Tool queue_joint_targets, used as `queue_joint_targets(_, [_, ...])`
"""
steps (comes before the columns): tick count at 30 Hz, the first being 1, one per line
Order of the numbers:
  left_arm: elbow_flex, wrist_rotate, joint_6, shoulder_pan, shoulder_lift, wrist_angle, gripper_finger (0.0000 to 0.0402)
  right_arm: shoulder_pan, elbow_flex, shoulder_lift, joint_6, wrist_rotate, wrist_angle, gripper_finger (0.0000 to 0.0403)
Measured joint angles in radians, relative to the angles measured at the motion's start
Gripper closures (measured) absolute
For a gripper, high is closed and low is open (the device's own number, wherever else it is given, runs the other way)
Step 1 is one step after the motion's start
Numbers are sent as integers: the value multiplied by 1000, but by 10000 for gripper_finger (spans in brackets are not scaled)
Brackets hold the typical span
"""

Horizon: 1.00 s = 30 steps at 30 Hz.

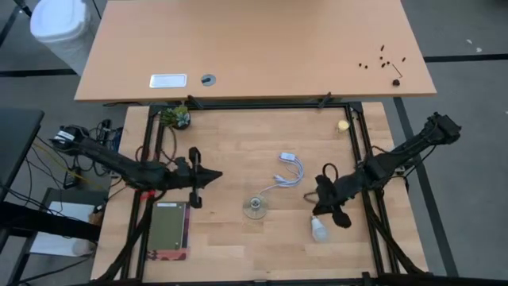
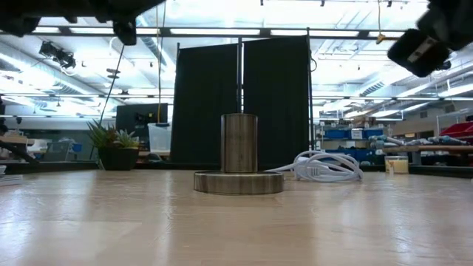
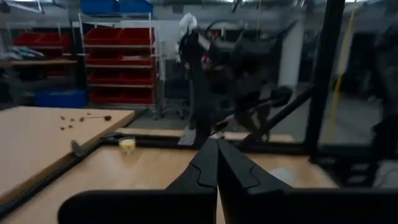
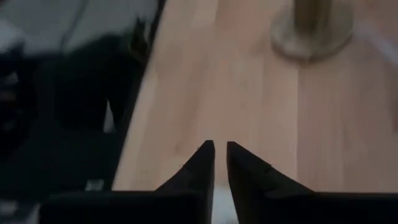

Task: Screw lightbulb
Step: Insert the lightbulb into the lamp

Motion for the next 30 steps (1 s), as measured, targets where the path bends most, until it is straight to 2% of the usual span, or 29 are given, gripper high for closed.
queue_joint_targets(5, [62, -103, 34, 1, 120, -2, 377, 69, 68, 69, 74, 0, -183, 299])
queue_joint_targets(10, [112, -279, 112, 1, 173, -2, 343, 125, 83, 118, 283, 25, -202, 254])
queue_joint_targets(12, [131, -319, 138, 1, 176, 4, 332, 146, 83, 139, 367, 36, -210, 242])
queue_joint_targets(16, [163, -329, 174, -10, 176, 2, 322, 198, 83, 170, 540, 101, -210, 237])
queue_joint_targets(21, [175, -293, 231, -53, 176, -18, 321, 284, 83, 206, 789, 149, -211, 238])
queue_joint_targets(30, [175, -294, 248, -84, 176, -18, 320, 356, 82, 269, 1014, 225, -208, 238])
